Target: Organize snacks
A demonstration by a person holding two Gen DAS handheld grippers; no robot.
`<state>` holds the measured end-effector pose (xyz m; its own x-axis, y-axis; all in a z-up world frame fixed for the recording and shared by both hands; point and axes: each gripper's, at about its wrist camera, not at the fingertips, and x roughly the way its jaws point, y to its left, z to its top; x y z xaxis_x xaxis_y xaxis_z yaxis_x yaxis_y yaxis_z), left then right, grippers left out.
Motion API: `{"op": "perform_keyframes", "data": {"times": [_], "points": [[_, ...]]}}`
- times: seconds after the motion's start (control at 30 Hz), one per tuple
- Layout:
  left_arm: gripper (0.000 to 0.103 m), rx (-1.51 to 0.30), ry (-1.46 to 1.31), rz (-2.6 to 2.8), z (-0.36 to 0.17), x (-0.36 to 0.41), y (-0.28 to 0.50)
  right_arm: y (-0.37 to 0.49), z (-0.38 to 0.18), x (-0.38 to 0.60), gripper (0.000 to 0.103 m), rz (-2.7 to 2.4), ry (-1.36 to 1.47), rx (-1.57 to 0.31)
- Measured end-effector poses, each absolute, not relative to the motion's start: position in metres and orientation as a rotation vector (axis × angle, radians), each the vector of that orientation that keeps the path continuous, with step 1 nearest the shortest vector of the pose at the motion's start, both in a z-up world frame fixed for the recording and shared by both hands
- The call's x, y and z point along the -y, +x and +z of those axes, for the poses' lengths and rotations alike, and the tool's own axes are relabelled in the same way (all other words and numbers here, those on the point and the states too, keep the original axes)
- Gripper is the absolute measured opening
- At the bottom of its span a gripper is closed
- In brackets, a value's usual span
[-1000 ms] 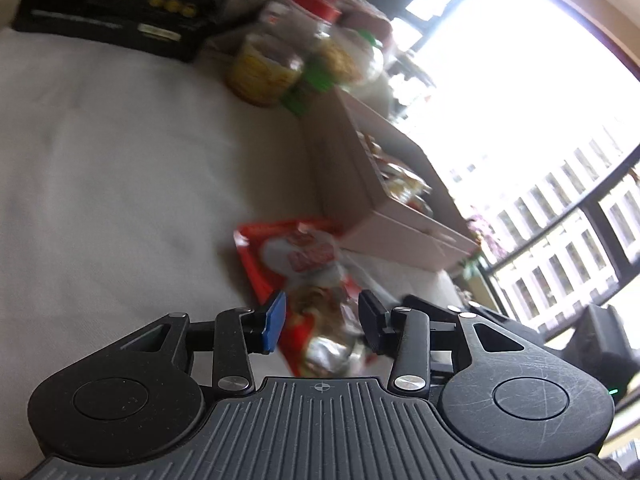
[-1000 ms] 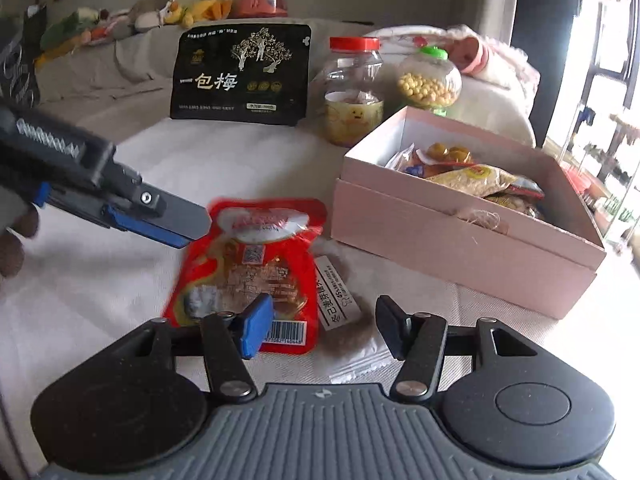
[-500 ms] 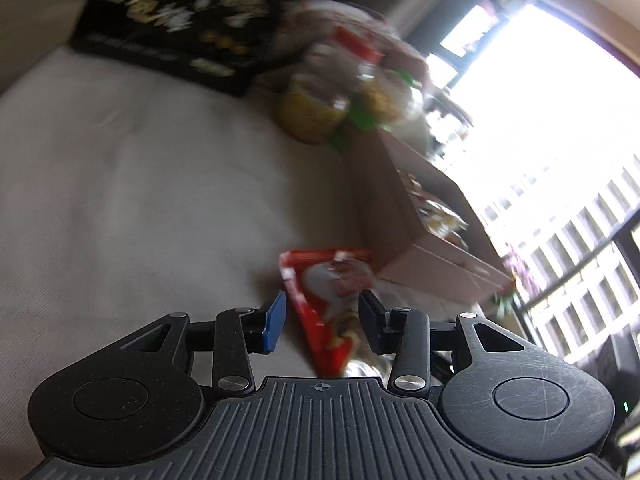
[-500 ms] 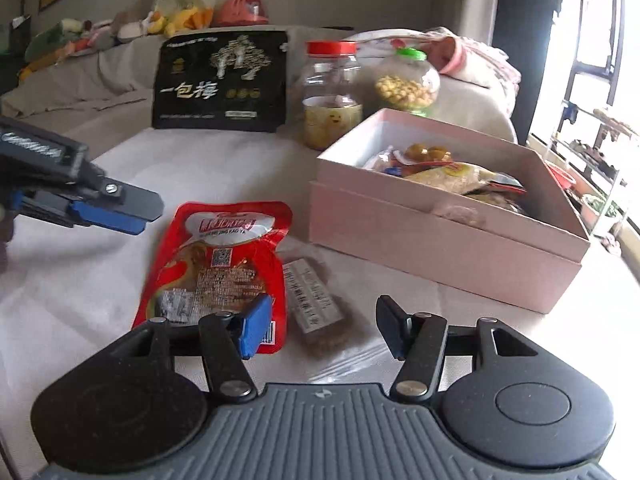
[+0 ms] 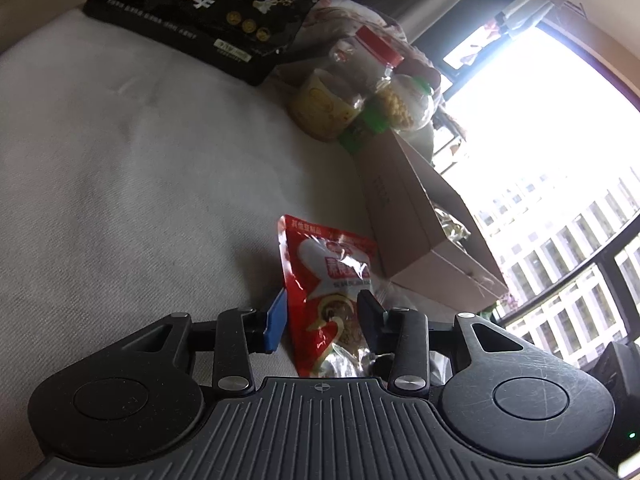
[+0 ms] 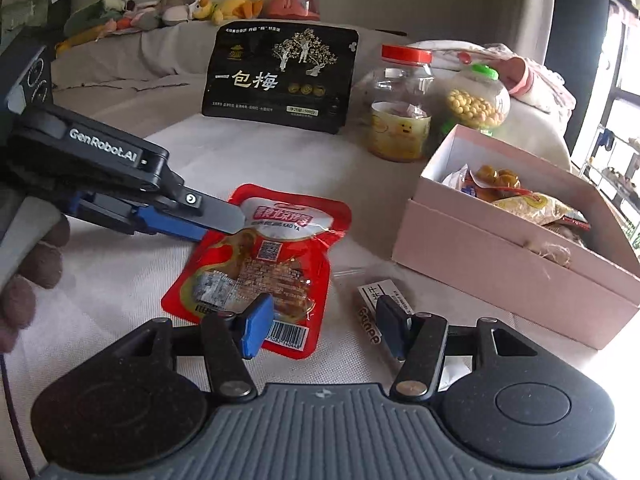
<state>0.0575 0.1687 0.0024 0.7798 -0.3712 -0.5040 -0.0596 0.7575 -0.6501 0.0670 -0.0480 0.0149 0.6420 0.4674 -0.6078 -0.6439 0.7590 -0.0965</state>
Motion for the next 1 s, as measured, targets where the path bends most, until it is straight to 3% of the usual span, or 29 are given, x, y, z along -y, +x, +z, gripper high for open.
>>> {"op": "perform_keyframes", "data": {"times": [0.33,0.6,0.9,1.0], "points": [[0.040,-0.676,-0.707,-0.191,0.002,-0.170,0.062,0.079,0.019,0.072,0.057,0.571,-0.170,-0.606],[0.040,-0.675,-0.748,-0.245,-0.004,-0.167,0.077,0.081,0.015,0.065,0.057,0.547,-0.214,-0.613],[0.075,-0.715,-0.681,-0.346,0.012,-0.141,0.088,0.083,0.015,0.071,0.059,0.575,-0.167,-0.615],[0.077,-0.695,-0.642,-0.386,0.022,-0.129,0.082,0.084,0.016,0.073,0.059,0.579,-0.156,-0.616]]}}
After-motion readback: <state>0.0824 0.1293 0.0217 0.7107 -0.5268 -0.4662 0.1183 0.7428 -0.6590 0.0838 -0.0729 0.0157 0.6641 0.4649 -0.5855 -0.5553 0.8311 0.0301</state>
